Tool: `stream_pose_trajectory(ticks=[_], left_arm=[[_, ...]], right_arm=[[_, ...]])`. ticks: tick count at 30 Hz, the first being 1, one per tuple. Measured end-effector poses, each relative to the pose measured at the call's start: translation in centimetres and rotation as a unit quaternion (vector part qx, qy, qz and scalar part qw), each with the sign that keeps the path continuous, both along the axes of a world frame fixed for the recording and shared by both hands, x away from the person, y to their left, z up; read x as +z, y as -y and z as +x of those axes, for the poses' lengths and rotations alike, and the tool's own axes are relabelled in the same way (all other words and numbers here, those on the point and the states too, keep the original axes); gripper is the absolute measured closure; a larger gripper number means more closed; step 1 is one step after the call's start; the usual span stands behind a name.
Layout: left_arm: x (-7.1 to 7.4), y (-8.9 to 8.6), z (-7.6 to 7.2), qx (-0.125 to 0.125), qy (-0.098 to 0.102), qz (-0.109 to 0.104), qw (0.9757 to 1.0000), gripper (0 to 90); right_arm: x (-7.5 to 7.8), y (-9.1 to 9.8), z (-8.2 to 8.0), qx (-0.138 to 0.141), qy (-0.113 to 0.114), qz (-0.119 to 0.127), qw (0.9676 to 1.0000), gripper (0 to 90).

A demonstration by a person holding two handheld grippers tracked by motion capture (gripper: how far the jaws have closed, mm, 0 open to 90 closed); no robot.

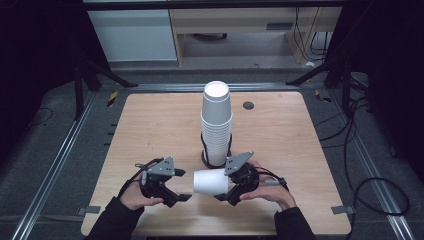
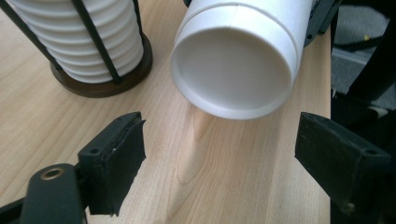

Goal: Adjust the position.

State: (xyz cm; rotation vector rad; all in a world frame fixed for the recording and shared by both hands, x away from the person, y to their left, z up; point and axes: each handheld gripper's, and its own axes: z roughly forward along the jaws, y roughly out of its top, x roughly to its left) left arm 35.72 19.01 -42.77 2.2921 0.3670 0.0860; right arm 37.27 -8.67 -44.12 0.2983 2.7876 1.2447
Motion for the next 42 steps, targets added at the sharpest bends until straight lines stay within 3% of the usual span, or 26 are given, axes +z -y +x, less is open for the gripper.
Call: stream_pose_trajectory(ticks=[4,11,29,42], left_arm=[[-0.6,1.0,-0.2,-0.015,0.0,0.03,0.9995,14.8],[-1.2,2.3,-0.6,-0.028,0.002,0.058,0.9979,15.0],[-1.4,2.5,-0.8,-0.05,-0.008,0.06,0.9969,21.7],[-1.1,2.0,-0.7,-0.045,-0.008,0.041,0.9981,23.0]], right_arm=[[-0.4,-0.9,-0.2,0.008,0.004,-0.022,0.9997,7.8],[-1.3,-2.8,-0.7,0.032,0.003,-0.05,0.9983,7.8],[-1.3,-3.6,-1.1,0.045,0.0,-0.041,0.9982,6.7],[-0.8,-3.2,-0.9,0.032,0.0,-0.016,0.9994,4.4]])
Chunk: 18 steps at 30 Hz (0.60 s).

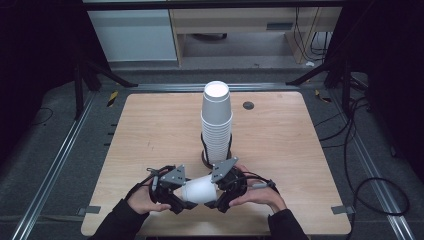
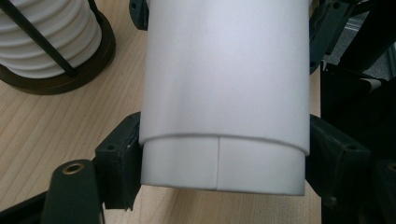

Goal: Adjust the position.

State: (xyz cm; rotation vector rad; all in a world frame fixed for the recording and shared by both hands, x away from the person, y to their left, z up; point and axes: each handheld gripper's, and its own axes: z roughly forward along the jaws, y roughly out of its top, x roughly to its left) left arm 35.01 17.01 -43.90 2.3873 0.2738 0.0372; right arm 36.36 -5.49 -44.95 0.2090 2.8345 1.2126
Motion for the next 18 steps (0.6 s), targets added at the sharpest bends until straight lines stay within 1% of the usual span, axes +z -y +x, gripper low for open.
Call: stream_pose_trajectory(ticks=[2,4,6,8,11,13,14,15,18], left_arm=[[0.0,-0.1,0.1,0.001,-0.001,0.001,1.0,23.0],[0.0,-0.3,0.2,0.004,0.0,0.001,1.0,23.0],[0.0,-0.5,0.3,0.008,-0.001,-0.003,1.0,23.0],[0.1,-0.8,0.5,0.013,0.0,-0.003,0.9999,23.1],[0.2,-1.4,0.8,0.02,-0.001,-0.01,0.9997,23.0],[0.4,-2.0,1.0,0.028,-0.001,-0.021,0.9994,23.0],[0.6,-2.3,1.0,0.037,-0.001,-0.033,0.9988,23.0],[0.7,-2.5,1.1,0.04,0.0,-0.039,0.9984,23.0],[1.2,-3.4,1.3,0.051,0.002,-0.07,0.9962,23.0]], right_arm=[[0.1,0.1,0.0,0.001,0.0,0.001,1.0,4.4],[0.2,0.3,0.1,-0.004,0.001,0.004,1.0,4.5],[0.5,0.6,0.1,-0.007,0.002,0.012,0.9999,4.4],[1.0,1.0,0.2,-0.011,0.001,0.028,0.9995,4.5],[1.6,1.6,0.4,-0.02,0.002,0.042,0.9989,4.5],[2.0,2.2,0.5,-0.028,0.004,0.052,0.9982,4.5],[2.1,2.4,0.5,-0.034,0.002,0.056,0.9978,4.5],[2.3,2.7,0.6,-0.039,0.001,0.063,0.9973,4.5],[2.5,3.4,0.9,-0.049,-0.002,0.079,0.9957,4.5]])
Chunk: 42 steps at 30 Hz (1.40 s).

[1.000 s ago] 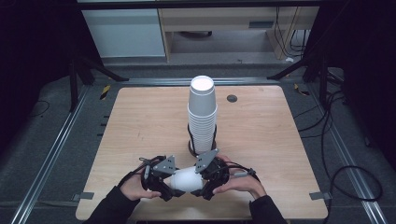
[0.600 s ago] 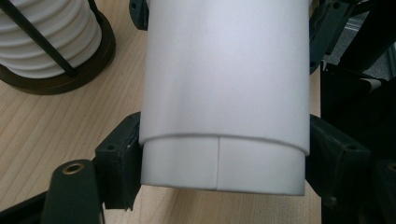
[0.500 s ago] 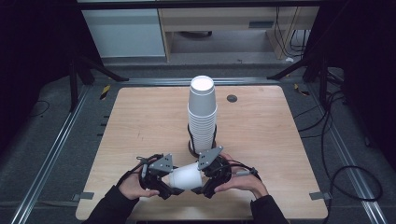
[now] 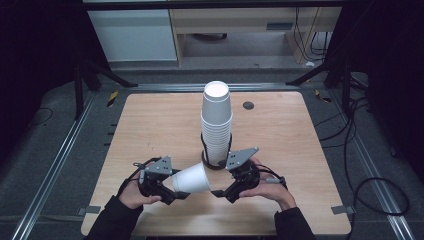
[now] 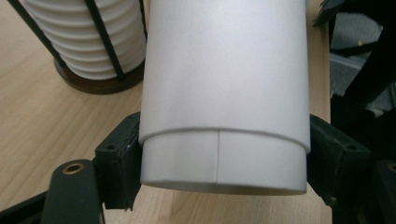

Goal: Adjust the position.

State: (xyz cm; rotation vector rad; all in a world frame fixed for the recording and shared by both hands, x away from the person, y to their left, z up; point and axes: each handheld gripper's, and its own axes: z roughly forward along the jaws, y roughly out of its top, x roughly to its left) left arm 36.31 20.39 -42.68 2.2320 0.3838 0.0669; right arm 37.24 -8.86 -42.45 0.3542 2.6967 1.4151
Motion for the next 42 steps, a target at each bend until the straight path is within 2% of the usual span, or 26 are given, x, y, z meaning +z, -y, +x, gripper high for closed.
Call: stream_pose_trajectory(ticks=[4,7,10,13,20,32,39,42], left_arm=[[0.7,-0.8,0.0,0.017,0.007,-0.041,0.999,23.0],[1.3,-1.2,-0.1,0.015,0.011,-0.07,0.9974,23.0],[1.7,-1.3,-0.3,0.008,0.014,-0.087,0.996,23.0],[1.9,-0.9,-0.6,-0.001,0.017,-0.096,0.9953,23.0],[1.9,0.6,-1.4,-0.023,0.024,-0.089,0.9955,23.0],[0.9,2.3,-1.8,-0.047,0.017,-0.059,0.997,23.1],[0.7,2.6,-1.9,-0.057,0.015,-0.048,0.9971,23.2],[0.7,2.5,-1.8,-0.057,0.012,-0.05,0.9971,23.2]], right_arm=[[0.2,0.6,0.2,-0.007,-0.004,0.015,0.9999,4.5],[0.2,0.7,0.2,-0.007,-0.008,0.02,0.9997,4.4],[0.1,0.6,0.2,-0.004,-0.013,0.027,0.9995,4.4],[0.2,0.4,0.1,0.003,-0.019,0.041,0.999,4.5],[0.4,-0.2,-0.3,0.025,-0.036,0.075,0.9962,5.0],[0.1,-1.1,-0.5,0.043,-0.051,0.083,0.9943,5.0],[-0.2,-1.5,-0.6,0.059,-0.057,0.08,0.9934,5.7],[-0.4,-1.4,-0.5,0.061,-0.061,0.084,0.9927,6.6]])
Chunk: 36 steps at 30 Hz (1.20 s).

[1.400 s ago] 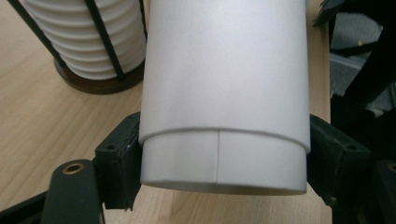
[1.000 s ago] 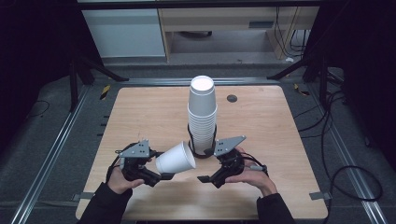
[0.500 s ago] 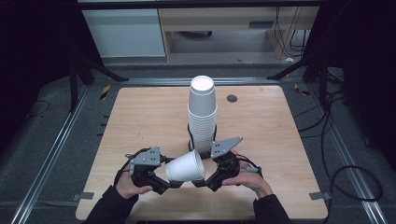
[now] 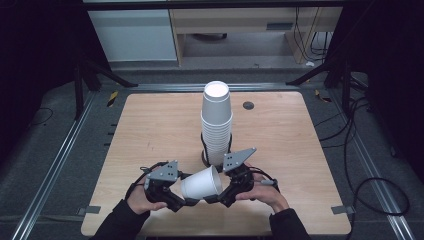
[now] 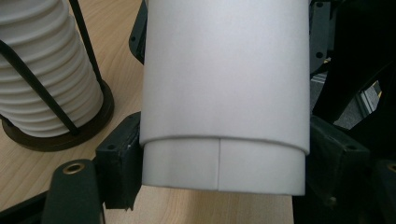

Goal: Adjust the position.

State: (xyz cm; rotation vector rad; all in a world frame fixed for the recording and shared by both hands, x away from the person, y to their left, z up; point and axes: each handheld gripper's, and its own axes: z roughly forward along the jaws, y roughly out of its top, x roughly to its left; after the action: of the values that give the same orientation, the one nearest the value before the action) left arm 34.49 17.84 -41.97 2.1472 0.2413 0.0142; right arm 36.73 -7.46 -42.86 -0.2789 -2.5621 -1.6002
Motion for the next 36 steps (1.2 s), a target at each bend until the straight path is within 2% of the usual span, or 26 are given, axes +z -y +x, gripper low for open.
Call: stream_pose_trajectory(ticks=[7,12,15,21,27,31,36], left_arm=[[0.0,0.0,0.1,0.008,-0.003,-0.004,1.0,21.7],[0.2,-0.5,0.2,0.02,-0.003,-0.007,0.9998,18.6],[0.3,-0.7,0.3,0.028,0.002,-0.001,0.9996,16.5],[-0.1,-0.8,0.7,0.053,0.014,0.038,0.9978,14.0],[-1.0,0.1,0.7,0.062,0.027,0.084,0.9941,12.2],[-1.5,0.7,0.6,0.058,0.032,0.104,0.9923,12.1],[-1.9,1.3,0.4,0.05,0.04,0.122,0.9905,12.9]], right_arm=[[0.0,0.2,0.0,-0.003,0.002,0.005,1.0,8.3],[0.2,0.5,0.1,-0.011,0.009,-0.001,0.9999,8.5],[0.4,1.0,0.2,-0.017,0.012,-0.005,0.9998,8.4],[0.6,1.8,0.6,-0.043,0.02,-0.033,0.9983,8.2],[0.0,1.1,0.6,-0.058,0.03,-0.086,0.9942,8.0],[-0.3,0.3,0.4,-0.054,0.036,-0.111,0.9917,8.0],[-0.5,-0.6,0.3,-0.051,0.033,-0.124,0.9904,8.0]])
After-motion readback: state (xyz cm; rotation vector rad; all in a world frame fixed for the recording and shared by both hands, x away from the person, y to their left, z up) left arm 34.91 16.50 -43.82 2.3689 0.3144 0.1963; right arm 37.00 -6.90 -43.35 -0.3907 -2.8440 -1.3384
